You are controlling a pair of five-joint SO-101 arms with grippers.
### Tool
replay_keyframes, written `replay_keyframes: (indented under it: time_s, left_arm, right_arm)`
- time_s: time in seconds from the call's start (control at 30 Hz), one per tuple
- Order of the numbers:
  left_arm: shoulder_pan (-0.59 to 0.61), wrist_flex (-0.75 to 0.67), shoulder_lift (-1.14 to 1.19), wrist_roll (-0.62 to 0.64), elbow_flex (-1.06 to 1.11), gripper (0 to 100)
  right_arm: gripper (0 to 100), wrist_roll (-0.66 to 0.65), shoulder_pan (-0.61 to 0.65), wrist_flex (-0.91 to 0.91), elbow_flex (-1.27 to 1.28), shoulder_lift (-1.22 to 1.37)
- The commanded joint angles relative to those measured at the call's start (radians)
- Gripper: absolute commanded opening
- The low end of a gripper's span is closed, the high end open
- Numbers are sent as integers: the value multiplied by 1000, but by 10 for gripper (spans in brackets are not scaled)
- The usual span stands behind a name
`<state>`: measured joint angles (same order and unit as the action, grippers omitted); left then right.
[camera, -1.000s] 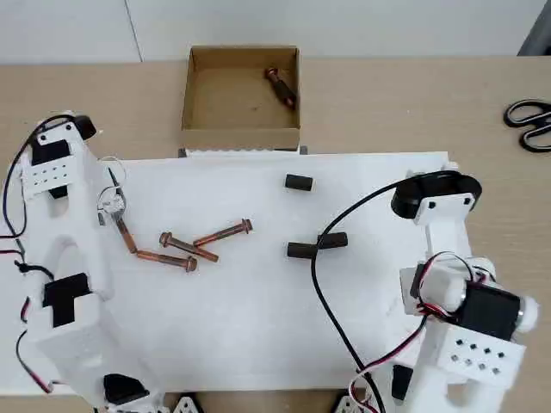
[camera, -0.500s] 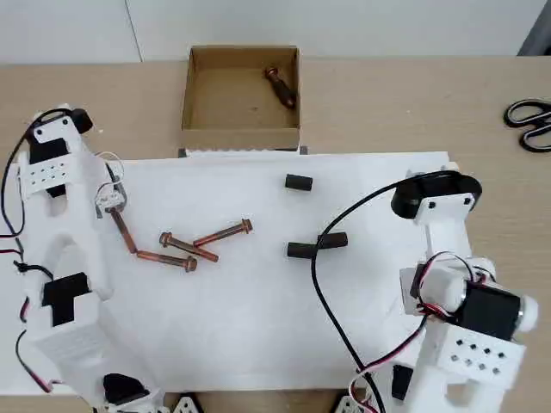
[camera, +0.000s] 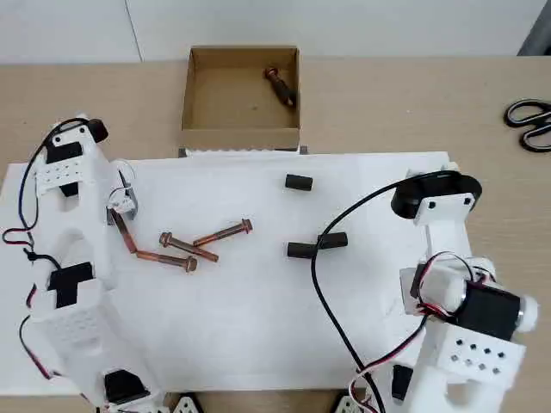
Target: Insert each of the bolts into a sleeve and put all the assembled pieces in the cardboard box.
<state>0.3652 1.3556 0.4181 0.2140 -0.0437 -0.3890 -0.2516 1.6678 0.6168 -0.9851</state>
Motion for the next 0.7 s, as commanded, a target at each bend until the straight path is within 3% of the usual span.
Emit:
replay_keyframes:
  time_s: [0.0, 0.33, 0.67]
  left_arm:
    - [8, -31, -8, 0, -35, 112]
    - [12, -74, 3, 2, -30, 107]
    - [6, -49, 5, -2, -28, 6]
  right_arm:
    - [3, 5, -4, -19, -5, -12]
    - [3, 2, -4, -19, -5, -12]
    - [3, 2, -2, -18, -5, -12]
